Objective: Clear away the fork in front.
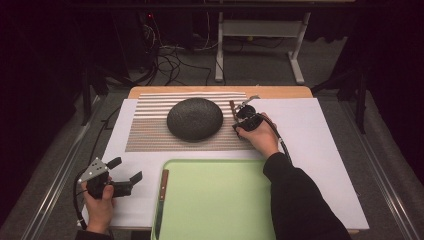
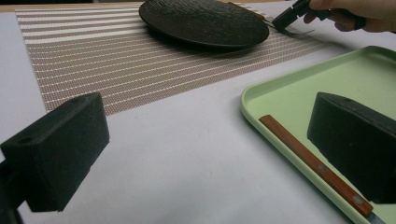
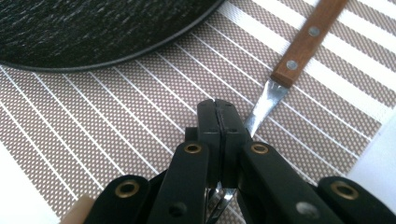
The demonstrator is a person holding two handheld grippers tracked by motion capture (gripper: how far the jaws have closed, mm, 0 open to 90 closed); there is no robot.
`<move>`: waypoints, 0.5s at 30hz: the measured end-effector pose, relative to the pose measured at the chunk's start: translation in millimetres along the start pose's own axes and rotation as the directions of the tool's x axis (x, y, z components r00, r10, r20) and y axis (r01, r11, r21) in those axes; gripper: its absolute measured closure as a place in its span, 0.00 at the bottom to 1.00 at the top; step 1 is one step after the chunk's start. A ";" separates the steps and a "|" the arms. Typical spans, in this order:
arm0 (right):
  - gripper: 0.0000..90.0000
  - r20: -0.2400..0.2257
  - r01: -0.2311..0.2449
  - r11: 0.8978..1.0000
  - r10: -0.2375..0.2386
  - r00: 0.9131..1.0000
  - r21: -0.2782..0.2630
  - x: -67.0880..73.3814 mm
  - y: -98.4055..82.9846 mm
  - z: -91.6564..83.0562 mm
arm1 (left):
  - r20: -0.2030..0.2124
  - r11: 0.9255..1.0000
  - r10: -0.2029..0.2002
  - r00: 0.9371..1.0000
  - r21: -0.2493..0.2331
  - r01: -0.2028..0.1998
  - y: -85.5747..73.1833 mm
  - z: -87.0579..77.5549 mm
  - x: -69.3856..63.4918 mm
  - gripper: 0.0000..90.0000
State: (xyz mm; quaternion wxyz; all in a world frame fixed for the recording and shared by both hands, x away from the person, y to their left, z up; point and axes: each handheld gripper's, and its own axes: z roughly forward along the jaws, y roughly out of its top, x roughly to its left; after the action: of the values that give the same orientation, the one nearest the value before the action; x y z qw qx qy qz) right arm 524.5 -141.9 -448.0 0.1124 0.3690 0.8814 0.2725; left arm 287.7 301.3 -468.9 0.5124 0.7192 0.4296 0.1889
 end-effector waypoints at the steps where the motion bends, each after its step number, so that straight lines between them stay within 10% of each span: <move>1: 1.00 0.000 -0.010 1.000 0.010 1.000 0.005 -0.9 -0.6 -0.8 | 0.000 1.000 0.000 1.000 0.000 0.000 0.0 0.1 0.0 0.00; 7: 1.00 -0.014 -0.045 0.999 0.045 0.999 -0.021 -9.1 0.2 -7.6 | -0.001 1.000 0.003 1.000 0.002 -0.003 0.1 0.4 -0.2 0.00; 15: 0.71 0.057 -0.155 0.986 0.158 0.986 -0.064 -21.5 18.0 -12.7 | 0.000 1.000 0.004 1.000 0.003 -0.004 0.2 0.4 -0.3 0.00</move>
State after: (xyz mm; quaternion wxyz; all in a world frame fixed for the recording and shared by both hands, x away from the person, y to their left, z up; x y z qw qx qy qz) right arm 545.2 -151.8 -427.5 0.1288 0.4418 0.8374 0.2950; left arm 287.9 300.8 -468.8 0.5109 0.7209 0.4283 0.1893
